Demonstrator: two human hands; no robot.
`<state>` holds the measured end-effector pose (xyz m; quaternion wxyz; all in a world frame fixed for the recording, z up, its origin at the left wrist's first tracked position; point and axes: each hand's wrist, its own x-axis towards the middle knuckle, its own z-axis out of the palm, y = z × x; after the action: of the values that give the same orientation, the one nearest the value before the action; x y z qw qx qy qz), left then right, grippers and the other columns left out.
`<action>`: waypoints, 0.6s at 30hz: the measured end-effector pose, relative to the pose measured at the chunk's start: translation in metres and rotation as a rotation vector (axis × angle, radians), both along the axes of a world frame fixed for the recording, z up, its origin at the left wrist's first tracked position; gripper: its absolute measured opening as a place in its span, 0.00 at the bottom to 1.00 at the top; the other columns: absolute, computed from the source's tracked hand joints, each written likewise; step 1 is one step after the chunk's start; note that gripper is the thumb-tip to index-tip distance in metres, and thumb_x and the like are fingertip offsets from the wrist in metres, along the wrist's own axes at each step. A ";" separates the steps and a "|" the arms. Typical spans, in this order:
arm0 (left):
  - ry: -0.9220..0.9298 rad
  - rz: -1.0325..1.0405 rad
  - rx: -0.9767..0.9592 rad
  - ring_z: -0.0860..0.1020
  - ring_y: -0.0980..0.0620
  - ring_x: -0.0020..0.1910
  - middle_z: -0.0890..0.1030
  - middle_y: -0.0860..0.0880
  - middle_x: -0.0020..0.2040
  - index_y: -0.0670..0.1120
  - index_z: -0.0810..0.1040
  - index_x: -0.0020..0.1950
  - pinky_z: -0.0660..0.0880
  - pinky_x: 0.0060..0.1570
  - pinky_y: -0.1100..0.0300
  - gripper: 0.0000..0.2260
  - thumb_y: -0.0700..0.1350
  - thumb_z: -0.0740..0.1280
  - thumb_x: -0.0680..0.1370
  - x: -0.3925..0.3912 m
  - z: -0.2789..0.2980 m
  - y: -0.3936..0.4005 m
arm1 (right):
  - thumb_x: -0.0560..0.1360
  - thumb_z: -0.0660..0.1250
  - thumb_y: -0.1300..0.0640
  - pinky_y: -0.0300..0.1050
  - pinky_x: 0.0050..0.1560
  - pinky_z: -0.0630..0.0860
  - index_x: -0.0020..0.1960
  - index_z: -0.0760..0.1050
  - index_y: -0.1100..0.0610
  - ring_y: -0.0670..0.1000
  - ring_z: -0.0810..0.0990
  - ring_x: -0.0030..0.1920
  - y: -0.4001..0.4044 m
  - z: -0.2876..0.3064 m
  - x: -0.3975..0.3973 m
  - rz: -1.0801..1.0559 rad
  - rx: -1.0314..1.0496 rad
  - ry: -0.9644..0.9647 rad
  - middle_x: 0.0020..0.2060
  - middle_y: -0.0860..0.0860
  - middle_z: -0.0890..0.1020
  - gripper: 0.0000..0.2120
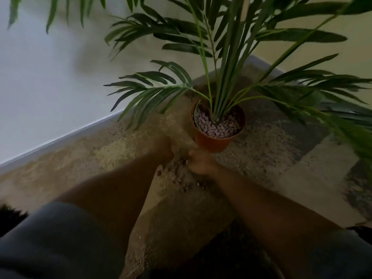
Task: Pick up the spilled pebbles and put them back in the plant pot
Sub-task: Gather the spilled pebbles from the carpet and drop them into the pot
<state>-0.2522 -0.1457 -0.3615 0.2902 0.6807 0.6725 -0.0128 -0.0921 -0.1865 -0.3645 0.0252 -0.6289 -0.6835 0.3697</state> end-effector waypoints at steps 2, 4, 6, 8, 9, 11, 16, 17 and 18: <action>0.016 -0.014 -0.036 0.65 0.44 0.71 0.65 0.43 0.73 0.43 0.66 0.74 0.61 0.70 0.56 0.24 0.44 0.65 0.78 -0.001 -0.012 -0.002 | 0.75 0.65 0.54 0.44 0.60 0.71 0.60 0.78 0.59 0.57 0.75 0.64 0.002 -0.020 -0.002 0.026 0.004 -0.020 0.63 0.57 0.77 0.16; 0.036 -0.060 -0.098 0.67 0.44 0.71 0.66 0.42 0.73 0.42 0.66 0.73 0.62 0.70 0.56 0.23 0.47 0.64 0.79 -0.001 -0.022 0.002 | 0.73 0.66 0.49 0.46 0.66 0.69 0.64 0.76 0.58 0.58 0.72 0.68 0.006 -0.033 -0.005 0.039 0.059 -0.026 0.67 0.57 0.74 0.22; 0.084 -0.104 -0.130 0.68 0.41 0.70 0.67 0.40 0.72 0.41 0.67 0.73 0.68 0.68 0.52 0.24 0.47 0.64 0.79 0.003 -0.028 0.004 | 0.69 0.64 0.44 0.50 0.72 0.66 0.69 0.71 0.56 0.59 0.65 0.73 0.014 -0.045 -0.009 0.039 0.084 -0.034 0.73 0.56 0.67 0.32; 0.124 -0.110 -0.143 0.65 0.39 0.71 0.64 0.39 0.73 0.42 0.63 0.74 0.69 0.67 0.48 0.26 0.48 0.64 0.78 0.004 -0.038 0.008 | 0.70 0.65 0.45 0.53 0.75 0.60 0.76 0.62 0.57 0.57 0.56 0.78 0.021 -0.054 -0.014 0.083 0.050 -0.075 0.78 0.54 0.57 0.37; 0.133 -0.110 -0.135 0.64 0.38 0.71 0.64 0.39 0.74 0.43 0.63 0.75 0.68 0.67 0.47 0.26 0.48 0.64 0.78 0.004 -0.044 0.009 | 0.72 0.66 0.47 0.53 0.76 0.58 0.78 0.58 0.57 0.56 0.52 0.78 0.025 -0.059 -0.016 0.114 0.050 -0.102 0.79 0.53 0.54 0.38; 0.159 -0.130 -0.150 0.62 0.37 0.72 0.62 0.39 0.74 0.45 0.63 0.75 0.65 0.69 0.45 0.26 0.52 0.62 0.79 0.000 -0.053 0.009 | 0.74 0.67 0.50 0.54 0.76 0.57 0.79 0.55 0.58 0.55 0.49 0.79 0.032 -0.065 -0.024 0.145 0.060 -0.125 0.80 0.51 0.50 0.38; 0.175 -0.013 -0.166 0.59 0.37 0.72 0.59 0.41 0.75 0.47 0.65 0.74 0.65 0.68 0.45 0.35 0.60 0.68 0.70 -0.019 -0.079 0.010 | 0.76 0.66 0.47 0.54 0.77 0.55 0.79 0.51 0.60 0.56 0.44 0.79 0.043 -0.078 -0.037 0.228 0.028 -0.170 0.80 0.51 0.46 0.39; 0.158 -0.018 -0.146 0.60 0.37 0.72 0.60 0.41 0.74 0.47 0.66 0.73 0.65 0.67 0.45 0.34 0.58 0.69 0.71 -0.022 -0.083 0.010 | 0.77 0.65 0.47 0.53 0.77 0.54 0.79 0.51 0.59 0.56 0.44 0.79 0.044 -0.079 -0.038 0.224 0.035 -0.176 0.80 0.51 0.45 0.39; 0.129 0.001 -0.128 0.60 0.38 0.72 0.61 0.42 0.74 0.47 0.66 0.73 0.66 0.68 0.46 0.33 0.55 0.70 0.71 -0.023 -0.080 0.008 | 0.77 0.64 0.47 0.52 0.77 0.54 0.80 0.51 0.59 0.56 0.44 0.79 0.045 -0.082 -0.037 0.221 0.047 -0.185 0.80 0.51 0.45 0.38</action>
<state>-0.2752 -0.1378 -0.4419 0.2892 0.6582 0.6880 -0.0992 -0.1291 -0.1418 -0.4463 -0.0639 -0.5802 -0.7566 0.2947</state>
